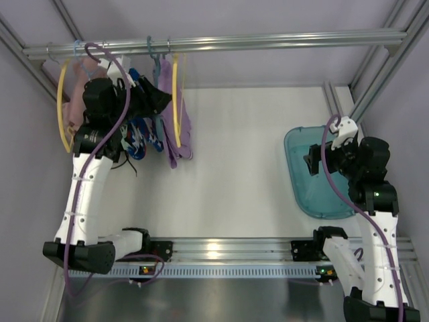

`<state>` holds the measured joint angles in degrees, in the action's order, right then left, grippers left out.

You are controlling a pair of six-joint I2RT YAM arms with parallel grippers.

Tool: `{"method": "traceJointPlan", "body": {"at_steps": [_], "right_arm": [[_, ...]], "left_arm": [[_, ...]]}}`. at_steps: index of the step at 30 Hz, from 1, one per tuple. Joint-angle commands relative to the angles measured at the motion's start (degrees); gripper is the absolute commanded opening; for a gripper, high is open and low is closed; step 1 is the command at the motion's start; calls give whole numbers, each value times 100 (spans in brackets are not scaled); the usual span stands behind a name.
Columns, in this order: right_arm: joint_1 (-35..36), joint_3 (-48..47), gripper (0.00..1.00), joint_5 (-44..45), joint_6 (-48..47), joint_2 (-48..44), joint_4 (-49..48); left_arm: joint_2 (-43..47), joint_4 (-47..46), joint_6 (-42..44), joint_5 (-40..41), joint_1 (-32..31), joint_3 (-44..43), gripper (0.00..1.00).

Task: Remove the trousers from the hanger

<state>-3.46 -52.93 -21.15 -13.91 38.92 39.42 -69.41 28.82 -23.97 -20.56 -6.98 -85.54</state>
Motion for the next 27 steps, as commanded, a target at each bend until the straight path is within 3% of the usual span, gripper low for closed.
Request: {"method": "traceJointPlan", "body": {"at_steps": [1,5,8,10,13,20,25,27], "right_arm": [[74,-7,99,-39,-77,-95,-66],[74,-16,100,-48,-76,-104,-75],[74,-16,99,-39,-94,-121,-57],[74,-7,99,-30,-112,-147,-31],[74,-7,99,5,-138,-191,13],[74,28,99,76,-226,-297,83],[74,63,99,40,-200,-262,57],[74,72,99,40,-208,-244,31]], "left_arm": [[305,-720,-749,-756,57,81,59],[173,-798,-1354,-1309,101,230,55],[129,-1500,-1881,-1811,144,537,50],[94,-1756,-2050,-1777,153,704,50],[24,-2177,-2314,-1768,250,958,41],[375,-4057,-3026,-1925,540,1785,31],[629,-4946,-3167,-1874,540,2172,0],[770,-5585,-3132,-1568,549,2541,0]]}}
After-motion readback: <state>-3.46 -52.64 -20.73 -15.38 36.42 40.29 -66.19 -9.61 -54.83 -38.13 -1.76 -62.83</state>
